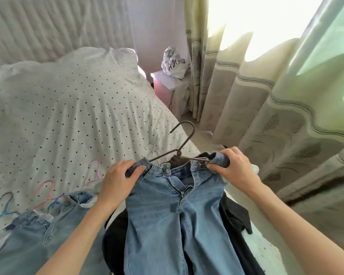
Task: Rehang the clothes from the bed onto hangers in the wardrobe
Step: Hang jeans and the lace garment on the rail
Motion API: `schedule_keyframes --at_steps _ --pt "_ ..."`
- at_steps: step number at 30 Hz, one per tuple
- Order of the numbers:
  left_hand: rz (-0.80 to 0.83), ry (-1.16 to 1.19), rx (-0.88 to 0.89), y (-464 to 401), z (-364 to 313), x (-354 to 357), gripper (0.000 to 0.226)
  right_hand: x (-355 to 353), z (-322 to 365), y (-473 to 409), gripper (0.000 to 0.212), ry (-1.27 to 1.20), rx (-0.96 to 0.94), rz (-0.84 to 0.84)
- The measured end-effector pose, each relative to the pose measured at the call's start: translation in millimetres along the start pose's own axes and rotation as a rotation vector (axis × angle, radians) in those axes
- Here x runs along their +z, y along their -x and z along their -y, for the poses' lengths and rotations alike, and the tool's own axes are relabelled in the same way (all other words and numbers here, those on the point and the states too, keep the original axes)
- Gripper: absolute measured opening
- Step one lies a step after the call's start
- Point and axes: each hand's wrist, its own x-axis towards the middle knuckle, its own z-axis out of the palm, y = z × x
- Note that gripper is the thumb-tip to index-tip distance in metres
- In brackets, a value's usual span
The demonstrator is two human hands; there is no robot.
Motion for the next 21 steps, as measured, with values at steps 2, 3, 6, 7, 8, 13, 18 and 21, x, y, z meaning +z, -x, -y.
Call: schedule_keyframes --at_steps 2,3,6,7,8,13,18,21 --pt "-0.001 0.018 0.078 10 -26 -10 0.037 -36 6 30 0.042 0.033 0.03 -0.054" --pt "-0.005 0.025 0.13 16 -40 -13 0.038 -55 9 48 0.041 0.049 0.052 -0.084" --pt "-0.053 0.048 0.289 42 -82 -22 0.034 -105 17 114 0.041 0.096 0.128 -0.186" --pt "-0.068 0.068 0.344 54 -96 -24 0.031 -118 20 139 0.042 0.114 0.149 -0.216" --pt "-0.076 0.086 0.405 66 -110 -27 0.029 -131 23 165 0.042 0.132 0.175 -0.249" --pt "-0.047 0.166 0.691 132 -175 -36 0.028 -191 50 300 0.049 0.258 0.356 -0.365" --pt "0.122 0.305 0.855 196 -243 -26 0.037 -241 69 427 0.061 0.455 0.516 -0.545" --pt "0.267 0.404 0.9 240 -284 -12 0.026 -267 81 493 0.054 0.537 0.631 -0.641"
